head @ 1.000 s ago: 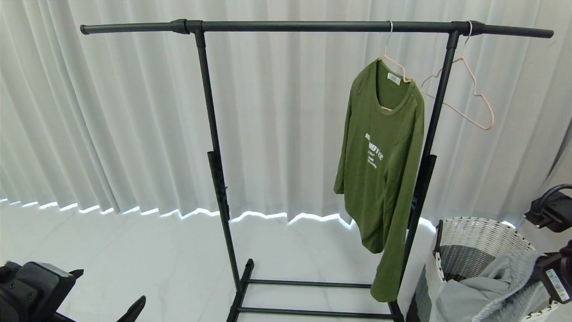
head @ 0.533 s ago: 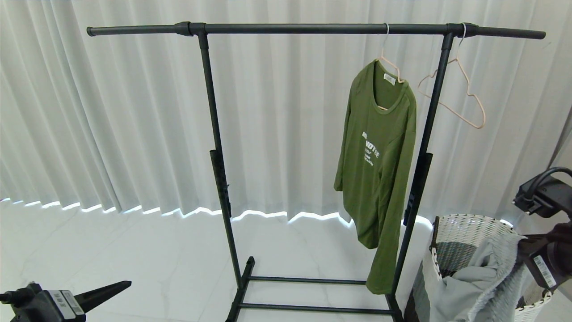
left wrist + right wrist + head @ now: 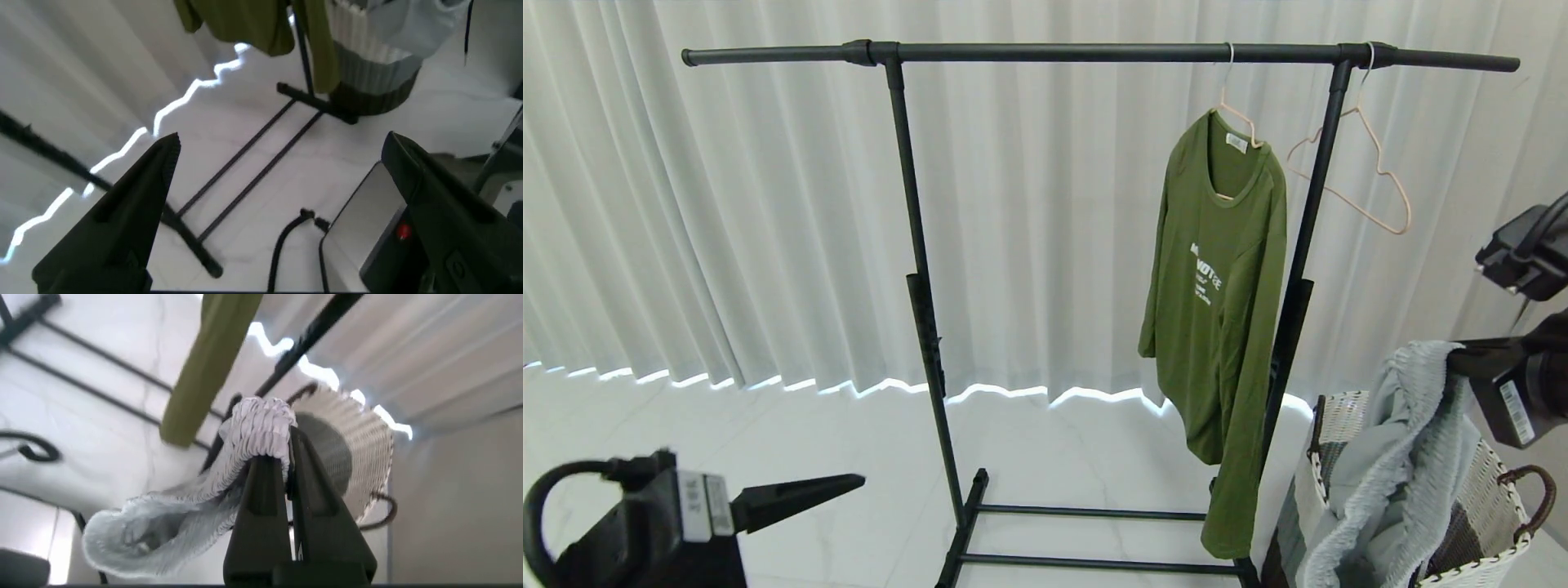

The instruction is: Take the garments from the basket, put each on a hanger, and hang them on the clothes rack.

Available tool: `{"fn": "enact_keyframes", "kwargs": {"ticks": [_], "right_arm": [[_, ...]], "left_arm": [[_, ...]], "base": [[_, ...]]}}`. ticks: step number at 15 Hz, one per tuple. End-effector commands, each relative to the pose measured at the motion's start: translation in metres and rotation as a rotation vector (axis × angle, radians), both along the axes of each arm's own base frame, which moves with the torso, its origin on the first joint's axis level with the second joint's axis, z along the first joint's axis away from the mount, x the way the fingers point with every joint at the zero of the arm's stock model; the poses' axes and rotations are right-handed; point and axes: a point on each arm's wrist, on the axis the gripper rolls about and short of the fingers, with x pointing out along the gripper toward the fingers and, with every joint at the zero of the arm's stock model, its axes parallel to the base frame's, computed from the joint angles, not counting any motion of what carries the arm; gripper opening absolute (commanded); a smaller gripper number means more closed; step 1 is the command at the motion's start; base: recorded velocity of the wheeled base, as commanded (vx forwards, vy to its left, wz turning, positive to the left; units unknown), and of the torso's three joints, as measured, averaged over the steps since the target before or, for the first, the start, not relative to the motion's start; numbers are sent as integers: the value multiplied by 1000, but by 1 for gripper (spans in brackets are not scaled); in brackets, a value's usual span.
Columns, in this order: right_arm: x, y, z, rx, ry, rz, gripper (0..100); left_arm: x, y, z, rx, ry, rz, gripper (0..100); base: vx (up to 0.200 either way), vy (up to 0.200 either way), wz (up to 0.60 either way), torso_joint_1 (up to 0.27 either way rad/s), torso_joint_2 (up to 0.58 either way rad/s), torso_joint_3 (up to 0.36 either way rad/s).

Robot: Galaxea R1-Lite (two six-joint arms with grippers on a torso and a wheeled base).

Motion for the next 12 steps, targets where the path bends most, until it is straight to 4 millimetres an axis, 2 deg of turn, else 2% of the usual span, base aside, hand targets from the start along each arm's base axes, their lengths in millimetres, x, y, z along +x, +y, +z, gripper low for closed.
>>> {"fn": "enact_keyframes", "kwargs": {"ticks": [1, 2, 4, 8, 10, 12], "right_arm": [[2, 3, 14, 24, -39, 11, 0], [5, 7, 25, 45, -65, 21, 0], [6, 16, 35, 88, -87, 47, 0], [-2, 35, 46, 189, -92, 120, 0], [-10, 44, 47, 241, -73, 167, 0], [-17, 52, 47, 274, -56, 210, 0]], "left_arm": [[32, -36, 14, -13, 61, -75, 100], [42, -62, 20, -58, 134, -107, 100], [50, -96, 16, -74, 235, -53, 100], [45, -173, 5, -142, 402, 66, 100], [43, -201, -5, -158, 472, 63, 100], [46, -218, -13, -151, 495, 58, 100]], "base": [[0, 0, 0, 0, 0, 0], [0, 0, 0, 0, 0, 0], [0, 0, 0, 0, 0, 0], [0, 0, 0, 0, 0, 0], [0, 0, 0, 0, 0, 0], [0, 0, 0, 0, 0, 0]]}}
